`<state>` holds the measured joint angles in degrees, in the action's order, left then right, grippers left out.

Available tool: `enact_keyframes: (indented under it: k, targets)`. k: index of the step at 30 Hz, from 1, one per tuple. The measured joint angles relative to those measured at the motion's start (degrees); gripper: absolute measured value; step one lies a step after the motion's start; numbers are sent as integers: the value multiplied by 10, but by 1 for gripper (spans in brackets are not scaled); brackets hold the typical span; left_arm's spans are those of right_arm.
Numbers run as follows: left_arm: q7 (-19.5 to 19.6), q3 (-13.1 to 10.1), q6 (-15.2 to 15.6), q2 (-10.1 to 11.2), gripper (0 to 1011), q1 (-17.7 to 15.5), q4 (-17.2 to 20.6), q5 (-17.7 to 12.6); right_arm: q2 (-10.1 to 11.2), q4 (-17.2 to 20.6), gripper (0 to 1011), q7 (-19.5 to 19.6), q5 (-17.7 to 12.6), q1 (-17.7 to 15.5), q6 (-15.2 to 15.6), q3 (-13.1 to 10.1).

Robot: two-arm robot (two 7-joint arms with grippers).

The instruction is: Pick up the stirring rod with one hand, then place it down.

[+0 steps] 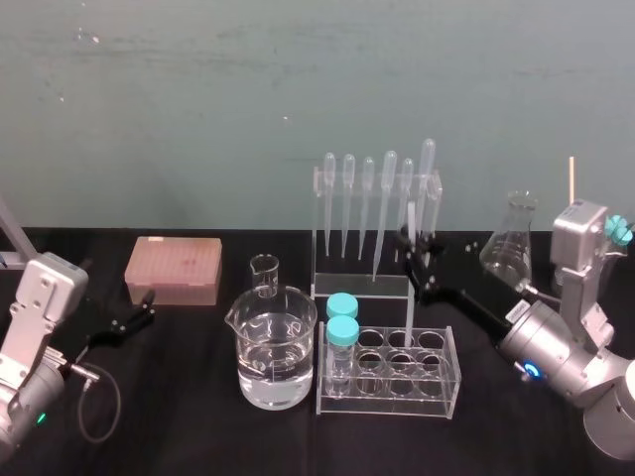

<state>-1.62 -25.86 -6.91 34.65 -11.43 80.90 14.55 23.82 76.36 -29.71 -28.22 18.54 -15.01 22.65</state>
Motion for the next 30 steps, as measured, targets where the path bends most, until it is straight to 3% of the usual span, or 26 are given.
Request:
enact_keyframes:
  k: [4, 9, 15, 21, 30]
  targets:
    - [0, 0, 0, 0, 1000, 0, 0, 0, -13, 0, 71, -13, -15, 6, -24, -15]
    - [0, 0, 0, 0, 1000, 0, 0, 0, -17, 20, 71, -34, -42, 20, -18, -35]
    - [0, 0, 0, 0, 1000, 0, 0, 0, 2, 75, 71, -44, -86, 39, 53, -58]
    - [0, 0, 0, 0, 1000, 0, 0, 0, 25, 108, 71, -41, -120, 51, 115, -63]
    - [0, 0, 0, 0, 1000, 0, 0, 0, 42, 115, 71, -38, -135, 64, 131, -55]
